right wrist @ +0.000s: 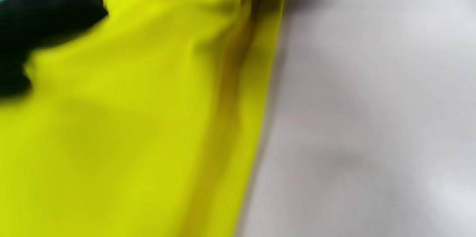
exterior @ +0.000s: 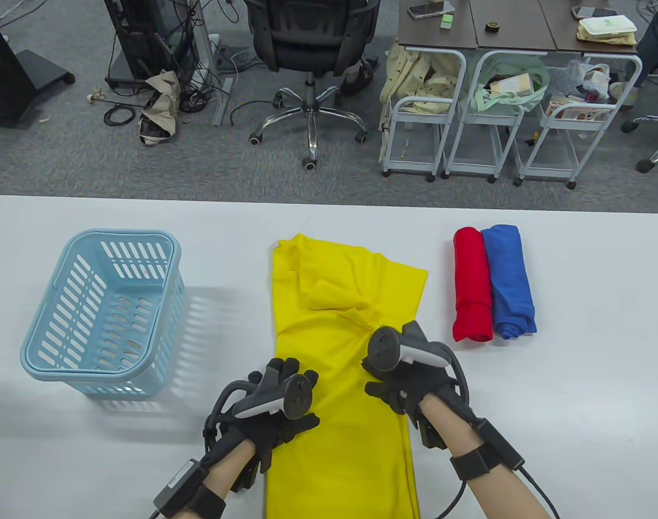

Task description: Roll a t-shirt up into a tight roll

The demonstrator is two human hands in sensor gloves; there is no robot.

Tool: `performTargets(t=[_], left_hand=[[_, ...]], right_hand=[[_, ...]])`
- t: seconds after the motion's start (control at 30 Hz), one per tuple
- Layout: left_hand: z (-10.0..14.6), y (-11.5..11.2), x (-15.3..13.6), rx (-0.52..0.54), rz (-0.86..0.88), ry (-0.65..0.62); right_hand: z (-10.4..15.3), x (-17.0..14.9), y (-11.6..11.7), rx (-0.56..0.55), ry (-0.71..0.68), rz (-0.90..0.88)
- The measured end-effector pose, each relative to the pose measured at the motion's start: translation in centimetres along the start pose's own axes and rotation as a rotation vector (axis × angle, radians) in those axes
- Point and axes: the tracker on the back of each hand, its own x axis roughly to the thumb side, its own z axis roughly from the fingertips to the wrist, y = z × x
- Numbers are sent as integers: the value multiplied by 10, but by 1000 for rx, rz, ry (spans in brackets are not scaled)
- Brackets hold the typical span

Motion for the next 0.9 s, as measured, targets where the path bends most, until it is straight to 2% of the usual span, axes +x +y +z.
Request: performTargets(t=[0.07, 0.13, 0.2, 0.27, 0.33, 0.4, 0.43, 0.53, 0.63, 0.77, 0.83, 0.9], left_hand=[[0, 1, 1, 18, -44, -10], [-1, 1, 0, 5, -12, -21], [-1, 0, -1, -1, -12, -24], [0, -5, 0, 6, -20, -28], [1, -7, 1, -8, -21, -37], [1, -7, 0, -13, -12, -42], [0, -7, 0, -24, -10, -42], [0, -7, -1, -38, 0, -46], [0, -7, -1, -45, 2, -50], [-1, -7, -1, -48, 7, -54], [-1, -7, -1, -52, 10, -55], [-1, -7, -1, -53, 14, -56]], right_hand=[[-6, -8, -25, -90, 20, -119], [-15, -12, -36, -126, 25, -184], [-38, -18, -43, -81, -3, -255], [-60, -24, -43, -24, 47, -264], [-79, -37, -37, 15, 187, -194], [-89, -52, -33, 55, 286, -139], [-92, -61, -34, 35, 310, -133], [-90, -71, -44, 38, 342, -230], [-84, -63, -55, 7, 350, -216], [-76, -29, -60, -108, 222, -125], [-75, -11, -58, -121, 141, -84], [-77, 5, -56, -123, 125, -27]])
